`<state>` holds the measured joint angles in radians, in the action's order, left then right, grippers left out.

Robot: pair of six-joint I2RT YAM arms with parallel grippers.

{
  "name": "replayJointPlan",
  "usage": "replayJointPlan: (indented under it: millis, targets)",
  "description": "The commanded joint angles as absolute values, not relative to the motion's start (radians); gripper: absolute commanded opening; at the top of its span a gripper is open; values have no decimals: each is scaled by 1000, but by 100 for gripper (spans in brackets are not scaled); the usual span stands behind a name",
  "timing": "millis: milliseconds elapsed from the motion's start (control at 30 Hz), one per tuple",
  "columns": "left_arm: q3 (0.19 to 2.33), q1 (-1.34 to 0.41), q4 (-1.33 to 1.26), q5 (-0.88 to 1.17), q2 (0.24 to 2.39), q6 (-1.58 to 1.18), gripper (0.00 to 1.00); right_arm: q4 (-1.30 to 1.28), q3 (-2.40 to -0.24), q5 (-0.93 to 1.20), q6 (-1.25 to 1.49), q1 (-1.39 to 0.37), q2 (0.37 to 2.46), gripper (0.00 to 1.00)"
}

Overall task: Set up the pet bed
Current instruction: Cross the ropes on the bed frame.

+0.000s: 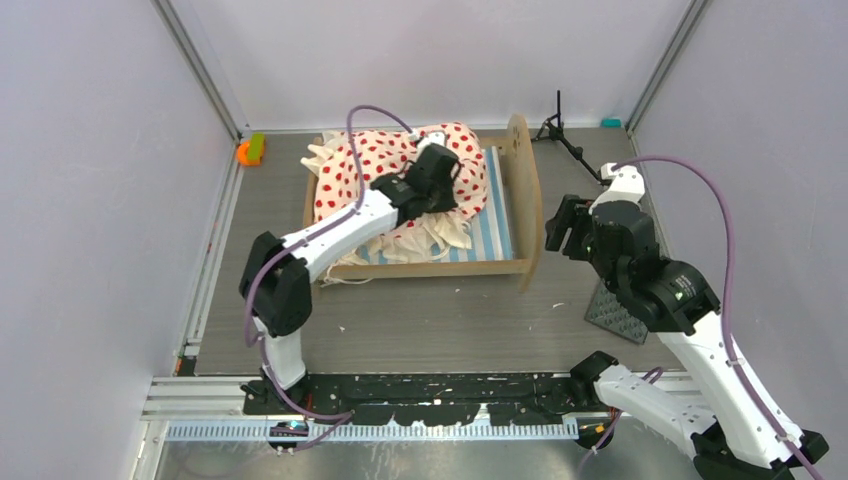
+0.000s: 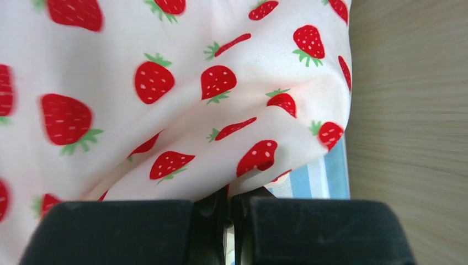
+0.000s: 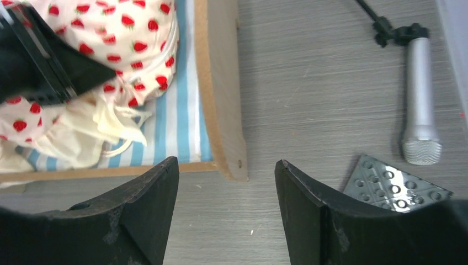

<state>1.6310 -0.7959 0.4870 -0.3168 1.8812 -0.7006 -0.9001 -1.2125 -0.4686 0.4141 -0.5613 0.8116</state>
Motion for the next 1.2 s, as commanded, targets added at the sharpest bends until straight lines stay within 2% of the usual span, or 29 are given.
replayJointPlan:
  millis: [0,167,467,600,833,967,1167]
  targets:
    - [1626,-709,415,-147,1731,-611,0,-747,-1160,-316,375,-563,775,69]
    - [1626,-623,429,-48,1675,-553,0,-655,-1122,-101,358,-563,842,67]
    - [1625,-529,470,-16,1617,-508,0,-474,-1170,38,380,-581,1064,60]
    - [1612,-495,474,-5,1593,-497,0,-381,-1169,9,370,-641,1148,56]
    - [1608,-436,492,40,1573,-484,0,-265,-1163,-163,326,-769,1315,58]
    - [1598,-414,494,54,1561,-480,0,-168,-1136,-234,363,-773,1395,57]
    - [1576,-398,492,70,1551,-476,0,-70,-1128,-233,420,-775,1487,57]
